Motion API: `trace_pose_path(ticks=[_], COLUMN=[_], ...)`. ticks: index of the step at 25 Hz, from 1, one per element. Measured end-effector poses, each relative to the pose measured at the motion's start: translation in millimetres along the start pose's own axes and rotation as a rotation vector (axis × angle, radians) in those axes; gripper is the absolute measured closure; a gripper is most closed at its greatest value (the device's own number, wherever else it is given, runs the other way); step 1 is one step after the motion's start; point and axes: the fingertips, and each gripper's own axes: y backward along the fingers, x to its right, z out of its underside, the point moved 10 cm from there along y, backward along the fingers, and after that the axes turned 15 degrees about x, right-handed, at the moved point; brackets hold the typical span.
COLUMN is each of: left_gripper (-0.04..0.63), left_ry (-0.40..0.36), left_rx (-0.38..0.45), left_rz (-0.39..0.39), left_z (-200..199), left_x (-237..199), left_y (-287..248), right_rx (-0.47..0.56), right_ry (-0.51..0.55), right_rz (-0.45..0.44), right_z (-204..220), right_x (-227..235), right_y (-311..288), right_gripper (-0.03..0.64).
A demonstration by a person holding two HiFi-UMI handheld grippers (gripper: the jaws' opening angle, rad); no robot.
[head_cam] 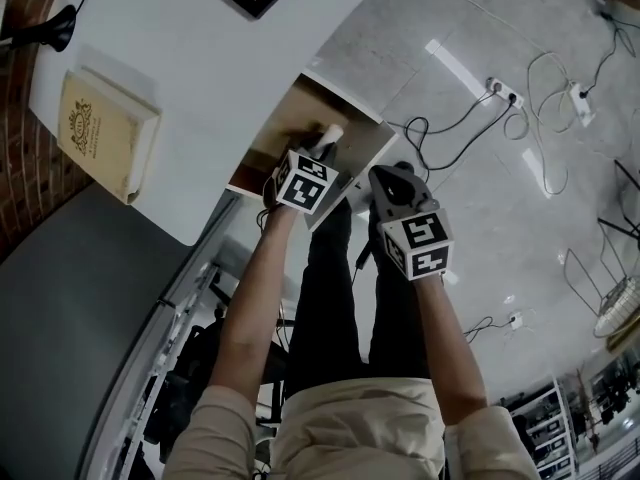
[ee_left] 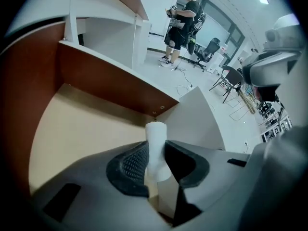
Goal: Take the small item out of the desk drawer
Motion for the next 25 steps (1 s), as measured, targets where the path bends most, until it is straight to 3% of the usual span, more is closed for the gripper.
trace_pose_path(ticks=[14, 25], left_gripper=[0.48, 0.48], left_ry=[0.048, 0.039], left_rx=[0.095, 0.18], left_rz=[-0.09, -0.162], left_z=[-38.6, -64.9], left_x=[49.4, 105.0], left_y=[104.4, 195.2], right_rx=[-0.057, -0.087], right_ry=[0.115, 0.201], right_rz=[-0.118, -0.21], right_z=[-33.3, -44.7], right_x=[-41.9, -83.3], right_y=[41.3, 103.4], right_gripper=[0.594, 0.594])
